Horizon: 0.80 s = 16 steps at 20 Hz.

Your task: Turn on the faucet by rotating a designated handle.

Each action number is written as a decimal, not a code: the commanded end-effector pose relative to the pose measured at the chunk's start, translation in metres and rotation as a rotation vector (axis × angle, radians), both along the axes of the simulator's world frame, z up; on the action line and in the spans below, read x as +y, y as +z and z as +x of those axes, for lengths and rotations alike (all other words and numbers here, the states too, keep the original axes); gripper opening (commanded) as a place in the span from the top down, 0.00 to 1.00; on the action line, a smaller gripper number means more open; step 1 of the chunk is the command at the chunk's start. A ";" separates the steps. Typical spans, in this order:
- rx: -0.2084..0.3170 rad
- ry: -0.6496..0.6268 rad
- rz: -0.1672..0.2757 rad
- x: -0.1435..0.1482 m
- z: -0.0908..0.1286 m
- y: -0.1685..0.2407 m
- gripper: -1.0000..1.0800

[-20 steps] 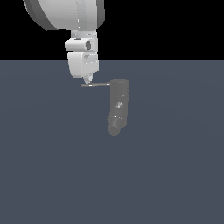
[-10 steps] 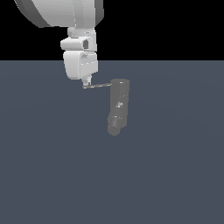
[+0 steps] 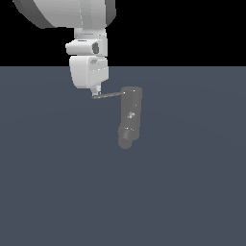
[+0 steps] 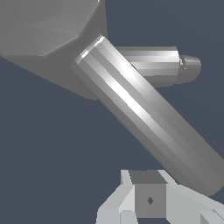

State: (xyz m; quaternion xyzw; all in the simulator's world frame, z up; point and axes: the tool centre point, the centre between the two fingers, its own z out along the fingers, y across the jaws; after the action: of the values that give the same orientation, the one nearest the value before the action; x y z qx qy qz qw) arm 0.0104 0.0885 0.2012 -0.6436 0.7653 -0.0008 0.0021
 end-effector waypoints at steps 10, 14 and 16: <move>0.003 -0.004 -0.002 -0.024 -0.031 0.000 1.00; 0.003 -0.003 -0.002 -0.031 -0.042 0.000 1.00; 0.003 -0.002 -0.002 -0.034 -0.048 0.000 1.00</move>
State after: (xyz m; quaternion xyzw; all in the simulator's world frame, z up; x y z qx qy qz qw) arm -0.0318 0.0588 0.2012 -0.6437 0.7652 -0.0007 0.0017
